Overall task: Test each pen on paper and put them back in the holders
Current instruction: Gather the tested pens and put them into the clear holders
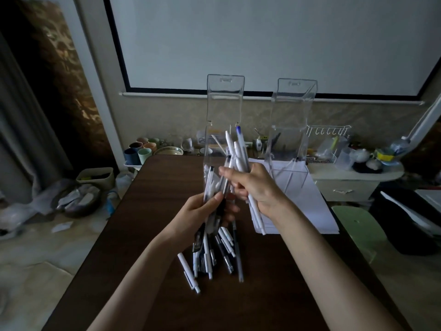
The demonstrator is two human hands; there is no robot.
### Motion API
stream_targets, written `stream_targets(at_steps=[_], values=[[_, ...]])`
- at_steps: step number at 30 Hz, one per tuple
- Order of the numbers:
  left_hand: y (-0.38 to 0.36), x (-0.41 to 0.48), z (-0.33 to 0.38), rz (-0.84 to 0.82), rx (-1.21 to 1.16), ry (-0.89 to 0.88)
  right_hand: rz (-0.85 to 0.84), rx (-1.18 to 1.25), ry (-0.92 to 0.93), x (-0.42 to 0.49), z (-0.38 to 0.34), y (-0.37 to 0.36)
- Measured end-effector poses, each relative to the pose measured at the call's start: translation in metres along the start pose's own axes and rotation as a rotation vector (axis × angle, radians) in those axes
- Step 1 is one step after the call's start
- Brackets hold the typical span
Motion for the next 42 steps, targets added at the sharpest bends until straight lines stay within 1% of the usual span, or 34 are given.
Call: stream_targets(at_steps=[2,4,6,9,13,15,17,20,22,24,25,26,27,28,30,31,32,33,35,38,40,42], values=[[0.005,-0.002,-0.002,0.031,-0.064,0.015,0.019,0.058,0.005,0.001,0.001,0.002],[0.012,-0.001,-0.004,0.122,-0.096,0.019,0.049,0.127,0.025,-0.001,0.0,0.005],[0.017,0.001,-0.004,0.189,-0.092,-0.018,0.119,0.144,0.069,-0.006,-0.004,0.014],[0.019,0.006,-0.004,0.245,-0.02,-0.04,0.329,0.203,0.175,-0.018,-0.016,0.044],[0.015,0.015,-0.008,0.261,-0.039,-0.052,0.745,0.354,0.338,-0.035,-0.033,0.11],[0.009,0.02,-0.007,0.26,-0.066,-0.06,0.859,0.422,0.392,-0.035,-0.036,0.138],[0.003,0.023,-0.006,0.266,-0.107,-0.054,0.908,0.406,0.39,-0.028,-0.035,0.156],[-0.002,0.03,-0.008,0.29,-0.074,-0.044,0.906,0.268,0.32,-0.011,-0.028,0.166],[-0.002,0.032,-0.009,0.311,-0.024,-0.045,0.863,0.093,0.22,0.0,-0.021,0.163],[-0.003,0.032,-0.008,0.313,0.045,-0.064,0.85,-0.153,0.103,0.0,-0.016,0.155],[-0.005,0.031,-0.007,0.302,0.092,-0.072,0.852,-0.254,0.083,-0.005,-0.015,0.148],[-0.007,0.03,-0.006,0.29,0.148,-0.076,0.834,-0.296,0.104,-0.011,-0.016,0.136],[-0.008,0.03,-0.007,0.279,0.231,-0.072,0.768,-0.278,0.144,-0.017,-0.018,0.12],[-0.011,0.03,-0.008,0.265,0.324,-0.074,0.657,-0.226,0.167,-0.023,-0.019,0.1],[-0.018,0.033,-0.008,0.207,0.489,-0.094,0.362,-0.136,0.146,-0.028,-0.022,0.059],[-0.022,0.035,-0.008,0.171,0.559,-0.11,0.23,-0.148,0.119,-0.028,-0.022,0.042],[-0.025,0.037,-0.008,0.127,0.602,-0.131,0.147,-0.204,0.097,-0.027,-0.022,0.029],[-0.029,0.04,-0.009,0.078,0.607,-0.152,0.112,-0.288,0.079,-0.026,-0.021,0.021],[-0.033,0.042,-0.01,0.035,0.628,-0.18,0.127,-0.41,0.064,-0.025,-0.02,0.015],[-0.035,0.041,-0.009,0.039,0.61,-0.13,0.202,-0.367,0.075,-0.027,-0.015,0.028],[-0.03,0.041,-0.007,0.078,0.574,-0.092,0.341,-0.282,0.135,-0.033,-0.02,0.051],[-0.02,0.044,0.007,0.177,0.505,-0.163,0.522,-0.217,0.241,-0.042,-0.033,0.08]])
Point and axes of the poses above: each hand's wrist, its own x-axis towards the middle knuckle, its own y-axis out of the back of the hand, z = x × y, the point moved 5 cm from there along x, towards the middle knuckle, and after that the axes turned 3 degrees about -z, right-handed, at the moved point
